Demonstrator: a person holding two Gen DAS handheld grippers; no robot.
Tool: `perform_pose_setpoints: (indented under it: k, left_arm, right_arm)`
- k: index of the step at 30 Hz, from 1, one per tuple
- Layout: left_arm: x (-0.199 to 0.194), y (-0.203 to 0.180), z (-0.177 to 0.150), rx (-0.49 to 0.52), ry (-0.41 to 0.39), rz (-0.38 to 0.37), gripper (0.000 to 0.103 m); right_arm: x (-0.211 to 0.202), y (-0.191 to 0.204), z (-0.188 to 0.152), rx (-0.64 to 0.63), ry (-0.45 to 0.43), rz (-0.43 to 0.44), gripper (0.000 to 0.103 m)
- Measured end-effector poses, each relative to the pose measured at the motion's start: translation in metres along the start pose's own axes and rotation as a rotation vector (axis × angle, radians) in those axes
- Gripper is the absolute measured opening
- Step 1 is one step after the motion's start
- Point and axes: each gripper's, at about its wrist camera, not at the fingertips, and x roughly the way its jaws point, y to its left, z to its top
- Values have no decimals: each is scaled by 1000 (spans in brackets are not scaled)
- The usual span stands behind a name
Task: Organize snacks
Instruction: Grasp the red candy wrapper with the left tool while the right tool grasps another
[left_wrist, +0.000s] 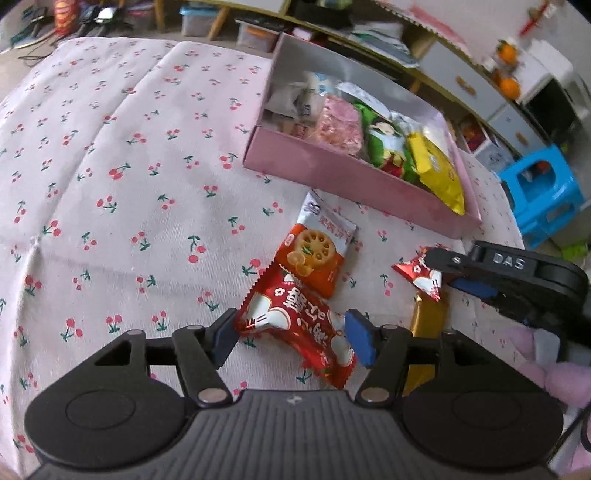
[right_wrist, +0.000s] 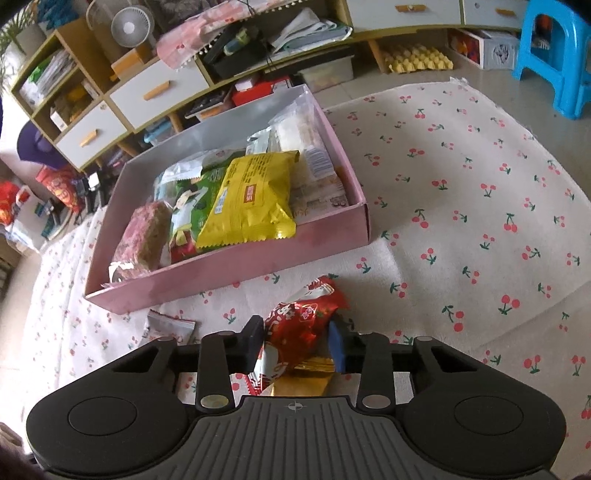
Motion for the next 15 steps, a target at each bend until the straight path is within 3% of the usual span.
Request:
perform_pose_setpoints:
  k: [6,7,15]
  left_arm:
    - [-2,3,0,-16,-40,39,44]
    - [-3,3,0,-12,-44,39,41]
    - [-6,4,3,-6,-45,14,39]
  right_arm:
    - [-6,0,1,9,3,38,31]
    - [-7,1,1,12,6,50,27]
    - [-12,7,0,12,22,110,23]
